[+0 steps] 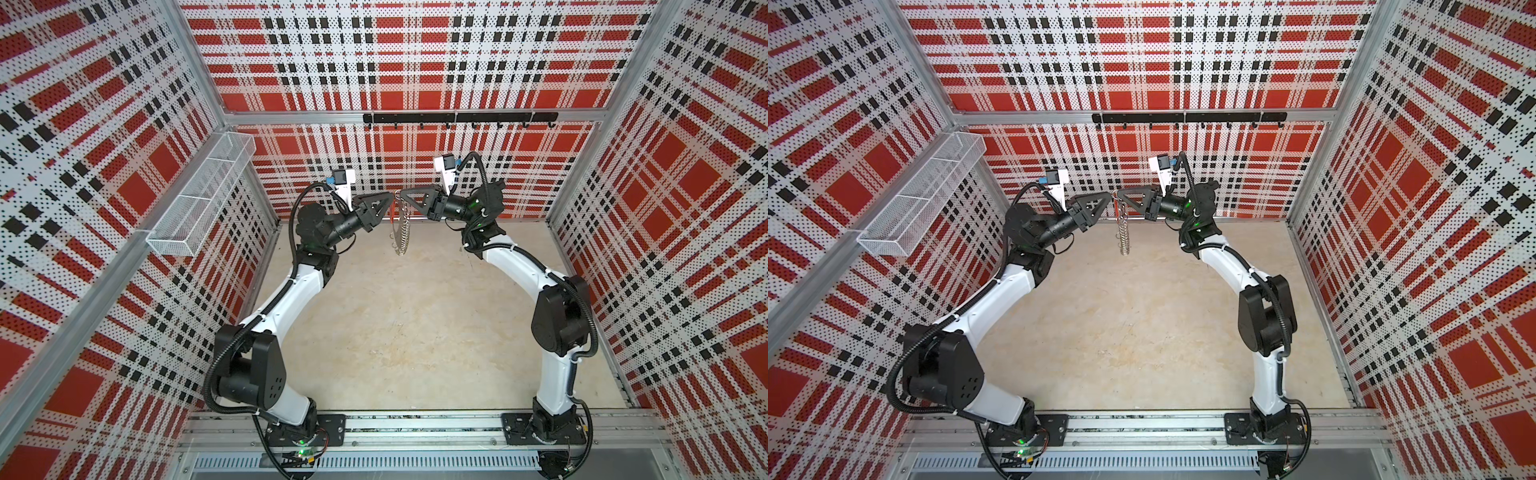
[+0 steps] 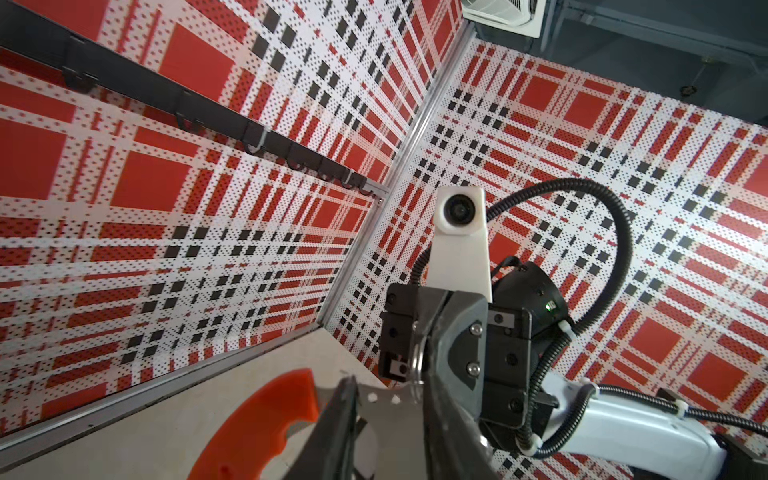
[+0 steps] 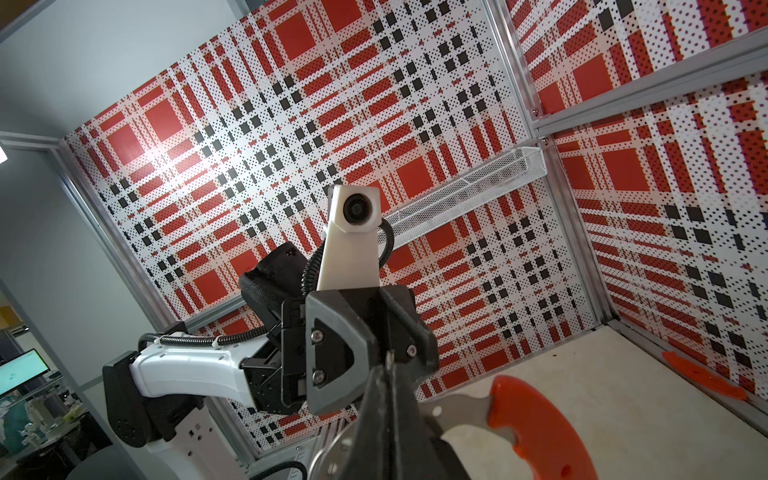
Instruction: Put the keys on the keyring
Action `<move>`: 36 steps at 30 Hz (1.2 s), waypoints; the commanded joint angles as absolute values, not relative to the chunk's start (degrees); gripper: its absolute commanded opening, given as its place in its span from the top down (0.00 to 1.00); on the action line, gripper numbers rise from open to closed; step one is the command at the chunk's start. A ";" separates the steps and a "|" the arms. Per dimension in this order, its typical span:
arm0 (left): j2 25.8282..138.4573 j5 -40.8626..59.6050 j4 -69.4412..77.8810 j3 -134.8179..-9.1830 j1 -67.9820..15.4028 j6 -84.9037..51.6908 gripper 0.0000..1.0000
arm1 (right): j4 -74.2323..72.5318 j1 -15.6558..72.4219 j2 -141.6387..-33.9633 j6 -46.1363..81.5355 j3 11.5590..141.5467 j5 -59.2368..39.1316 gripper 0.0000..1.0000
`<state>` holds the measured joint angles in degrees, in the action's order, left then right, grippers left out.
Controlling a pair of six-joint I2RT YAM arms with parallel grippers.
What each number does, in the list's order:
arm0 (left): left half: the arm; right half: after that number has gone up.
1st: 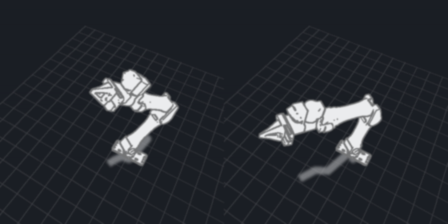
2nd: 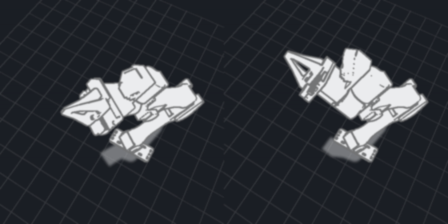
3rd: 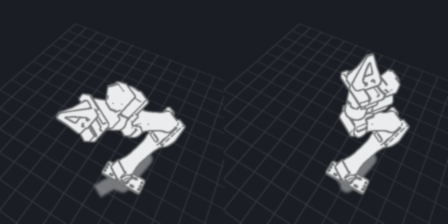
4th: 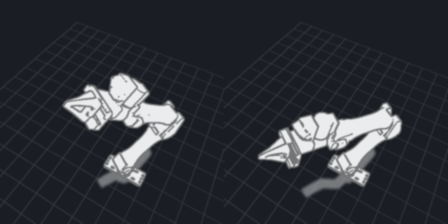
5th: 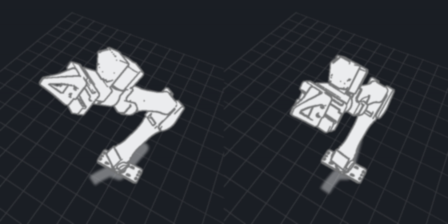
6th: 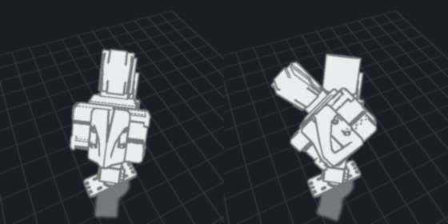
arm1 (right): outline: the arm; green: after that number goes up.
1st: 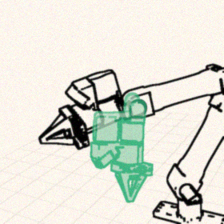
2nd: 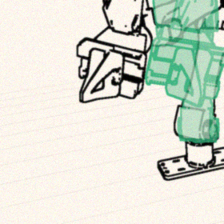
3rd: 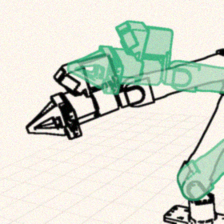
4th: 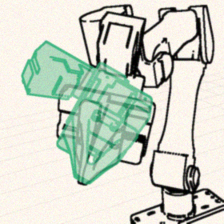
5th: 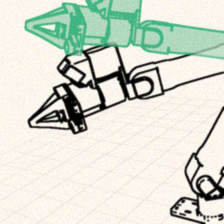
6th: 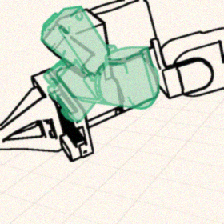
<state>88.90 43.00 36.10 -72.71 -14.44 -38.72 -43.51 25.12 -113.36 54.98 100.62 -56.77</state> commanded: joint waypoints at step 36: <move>92.46 50.96 47.14 -75.65 -15.73 -46.54 1.00 | -15.16 25.08 -100.11 23.49 91.23 -50.64 0.57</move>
